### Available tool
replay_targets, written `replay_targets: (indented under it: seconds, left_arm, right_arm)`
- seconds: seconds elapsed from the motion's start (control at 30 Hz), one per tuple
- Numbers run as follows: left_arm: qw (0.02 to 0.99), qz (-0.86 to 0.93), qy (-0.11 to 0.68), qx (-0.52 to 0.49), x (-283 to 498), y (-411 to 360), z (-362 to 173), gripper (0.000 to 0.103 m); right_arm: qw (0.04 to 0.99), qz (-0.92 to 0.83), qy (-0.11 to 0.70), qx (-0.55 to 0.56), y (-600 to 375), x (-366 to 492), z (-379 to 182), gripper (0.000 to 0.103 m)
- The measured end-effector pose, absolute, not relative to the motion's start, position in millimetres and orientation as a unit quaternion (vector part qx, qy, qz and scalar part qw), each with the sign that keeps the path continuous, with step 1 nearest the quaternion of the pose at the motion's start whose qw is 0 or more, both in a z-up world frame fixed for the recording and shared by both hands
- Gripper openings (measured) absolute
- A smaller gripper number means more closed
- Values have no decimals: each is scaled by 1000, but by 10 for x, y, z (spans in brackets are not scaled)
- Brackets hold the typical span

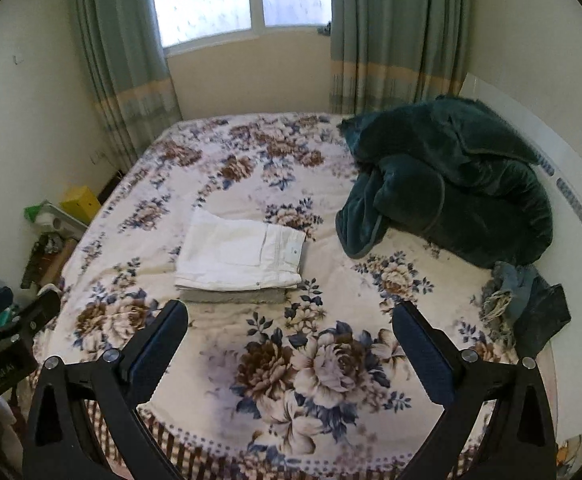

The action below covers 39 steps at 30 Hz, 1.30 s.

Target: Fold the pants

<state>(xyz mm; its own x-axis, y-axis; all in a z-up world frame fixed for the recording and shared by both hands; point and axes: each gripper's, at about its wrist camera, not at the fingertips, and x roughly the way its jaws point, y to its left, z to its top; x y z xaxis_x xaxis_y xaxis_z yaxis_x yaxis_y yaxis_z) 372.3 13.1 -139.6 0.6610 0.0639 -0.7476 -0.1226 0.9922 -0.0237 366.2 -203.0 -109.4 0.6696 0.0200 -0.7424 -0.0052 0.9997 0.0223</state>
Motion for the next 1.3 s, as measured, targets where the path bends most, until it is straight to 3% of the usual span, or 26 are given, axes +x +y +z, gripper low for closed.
replay_targets:
  seconds: [0.33, 0.4, 1.03, 1.3]
  left_arm:
    - [921, 43, 385, -24, 3261, 140, -997, 93]
    - [922, 47, 385, -25, 3233, 173, -999, 103]
    - [930, 66, 361, -11, 2996, 303, -826, 103]
    - [912, 55, 407, 1, 2982, 260, -787, 103]
  right_arm:
    - [922, 6, 386, 0, -2034, 2831, -392, 103]
    - [923, 8, 386, -2, -1993, 2752, -332, 103]
    - [927, 18, 374, -2, -1741, 2677, -126, 103]
    - [915, 26, 403, -3, -1723, 2657, -119, 103]
